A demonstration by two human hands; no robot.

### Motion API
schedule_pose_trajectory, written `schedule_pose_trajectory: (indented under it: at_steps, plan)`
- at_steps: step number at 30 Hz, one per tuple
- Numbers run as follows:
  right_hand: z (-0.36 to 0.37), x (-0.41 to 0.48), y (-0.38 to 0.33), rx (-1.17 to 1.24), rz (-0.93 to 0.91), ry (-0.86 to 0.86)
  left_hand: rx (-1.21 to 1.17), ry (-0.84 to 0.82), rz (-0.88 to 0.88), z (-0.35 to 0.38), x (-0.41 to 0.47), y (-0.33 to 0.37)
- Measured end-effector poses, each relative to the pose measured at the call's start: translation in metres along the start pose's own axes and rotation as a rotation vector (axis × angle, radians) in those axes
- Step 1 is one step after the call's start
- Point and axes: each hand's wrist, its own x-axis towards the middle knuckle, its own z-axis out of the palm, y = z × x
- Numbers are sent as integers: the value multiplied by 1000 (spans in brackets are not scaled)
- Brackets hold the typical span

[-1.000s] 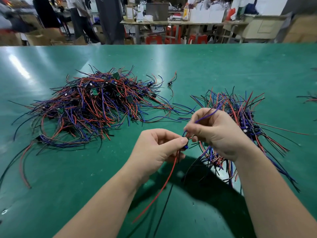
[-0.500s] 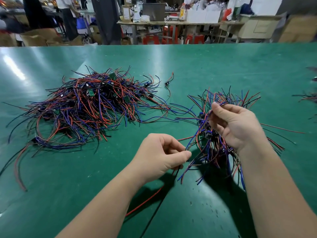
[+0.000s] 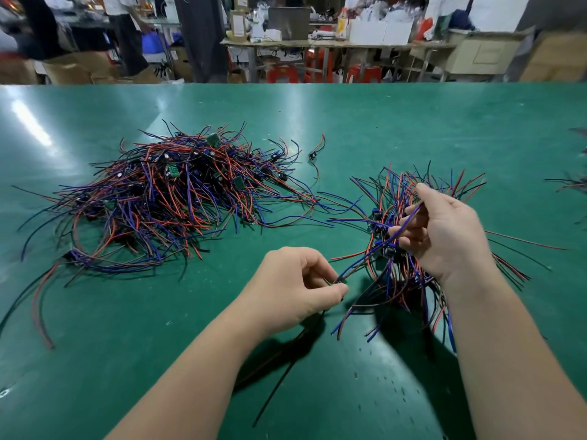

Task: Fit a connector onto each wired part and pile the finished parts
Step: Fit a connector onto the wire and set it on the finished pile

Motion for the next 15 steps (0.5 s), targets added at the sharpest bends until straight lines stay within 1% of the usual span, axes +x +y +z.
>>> schedule_pose_trajectory:
  at_steps: [2, 4, 5, 6, 7, 8, 10, 11, 12, 13, 15]
  plan:
    - [-2, 2, -3, 82, 31, 43, 48, 39, 2, -3, 2, -2]
    - [-4, 4, -4, 86, 8, 110, 37, 165, -18, -5, 6, -3]
    - [-4, 2, -4, 50, -22, 105, -15, 240, -42, -6, 8, -3]
    - [-1, -1, -3, 0, -54, 51, -111, 304, -74, -7, 11, -3]
    - [3, -5, 0, -69, -88, -56, -237, 350, -107, -7, 12, -3]
    - [9, -11, 6, -161, -125, -201, -359, 377, -135, -7, 13, -2]
    - [23, -27, 18, -427, -235, -459, -509, 379, -140, -5, 12, 1]
    - [29, -35, 24, -557, -315, -515, -542, 365, -127, -4, 12, 2]
    - [35, -40, 29, -636, -396, -514, -558, 347, -112, -4, 11, 4]
    - [39, -43, 32, -646, -455, -484, -566, 331, -97, -5, 10, 5]
    - [41, -44, 33, -587, -499, -410, -564, 298, -75, -8, 10, 4]
